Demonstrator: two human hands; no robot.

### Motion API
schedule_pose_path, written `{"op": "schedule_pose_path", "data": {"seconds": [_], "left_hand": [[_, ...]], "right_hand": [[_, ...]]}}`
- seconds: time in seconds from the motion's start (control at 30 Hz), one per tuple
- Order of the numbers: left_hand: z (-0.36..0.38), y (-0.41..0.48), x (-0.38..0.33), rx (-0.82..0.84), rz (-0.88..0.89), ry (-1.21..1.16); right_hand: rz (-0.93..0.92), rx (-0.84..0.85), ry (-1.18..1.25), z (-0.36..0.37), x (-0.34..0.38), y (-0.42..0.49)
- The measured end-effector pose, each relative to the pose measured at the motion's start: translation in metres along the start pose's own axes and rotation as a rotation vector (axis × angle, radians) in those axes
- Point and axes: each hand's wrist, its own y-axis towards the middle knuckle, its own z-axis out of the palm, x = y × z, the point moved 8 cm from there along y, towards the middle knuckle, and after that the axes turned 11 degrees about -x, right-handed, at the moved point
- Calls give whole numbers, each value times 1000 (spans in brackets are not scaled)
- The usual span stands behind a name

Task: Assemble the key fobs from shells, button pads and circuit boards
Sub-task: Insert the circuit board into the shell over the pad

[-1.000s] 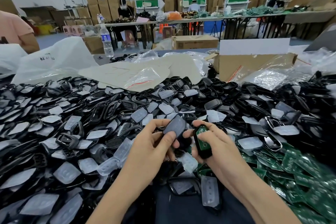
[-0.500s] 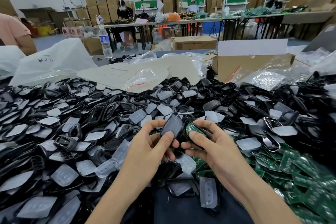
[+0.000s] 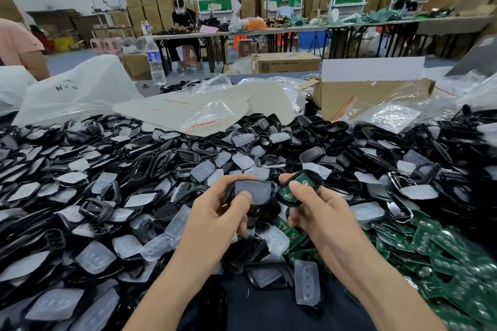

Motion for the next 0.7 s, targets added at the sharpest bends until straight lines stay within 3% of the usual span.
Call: {"op": "schedule_pose_path", "data": {"seconds": [0.23, 0.47, 0.6, 0.7], "left_hand": [[2, 0, 5, 5, -52, 0], [0, 1, 3, -47, -46, -29], [-3, 2, 0, -69, -42, -58], [-1, 0, 3, 3, -55, -2]], "right_hand": [[-50, 154, -164, 13, -2, -9], [-94, 159, -341, 12, -10, -8], [-90, 146, -277, 13, -7, -8], [-80, 115, -203, 10, -3, -7]]}}
